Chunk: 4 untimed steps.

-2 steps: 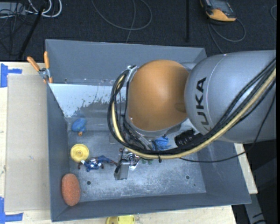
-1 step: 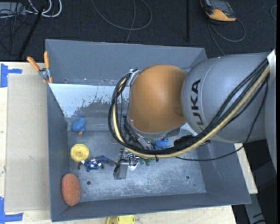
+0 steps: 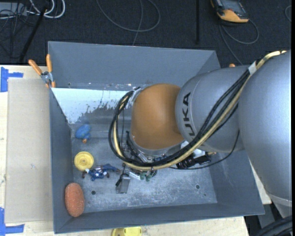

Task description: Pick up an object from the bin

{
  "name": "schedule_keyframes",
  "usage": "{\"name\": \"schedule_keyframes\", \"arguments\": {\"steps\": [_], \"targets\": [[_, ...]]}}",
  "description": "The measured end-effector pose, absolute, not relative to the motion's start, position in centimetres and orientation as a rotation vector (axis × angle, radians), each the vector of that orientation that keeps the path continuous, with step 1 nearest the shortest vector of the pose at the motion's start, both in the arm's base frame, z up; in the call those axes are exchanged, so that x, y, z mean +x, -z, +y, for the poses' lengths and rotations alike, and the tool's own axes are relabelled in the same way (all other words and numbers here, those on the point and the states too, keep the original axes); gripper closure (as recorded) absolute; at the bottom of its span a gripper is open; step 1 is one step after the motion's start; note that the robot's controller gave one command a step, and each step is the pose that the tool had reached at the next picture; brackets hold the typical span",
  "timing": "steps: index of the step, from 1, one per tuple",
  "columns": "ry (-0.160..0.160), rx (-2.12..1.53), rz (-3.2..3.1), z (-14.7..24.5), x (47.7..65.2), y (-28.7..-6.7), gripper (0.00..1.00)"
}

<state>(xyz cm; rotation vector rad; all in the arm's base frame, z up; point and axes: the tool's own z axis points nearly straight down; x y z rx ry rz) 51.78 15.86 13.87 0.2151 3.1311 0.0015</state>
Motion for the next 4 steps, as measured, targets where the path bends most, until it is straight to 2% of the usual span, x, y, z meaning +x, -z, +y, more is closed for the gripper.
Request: {"name": "schedule_keyframes", "arguments": {"steps": [1,3,4], "targets": [[0.005,0.205,3.142,15.2,50.5,-10.6,0.0],[-0.001,0.265,3.13,16.2,55.2,-8.2,0.0],[-0.004,0.295,3.126,18.3,56.0,-7.5,1.0]]}}
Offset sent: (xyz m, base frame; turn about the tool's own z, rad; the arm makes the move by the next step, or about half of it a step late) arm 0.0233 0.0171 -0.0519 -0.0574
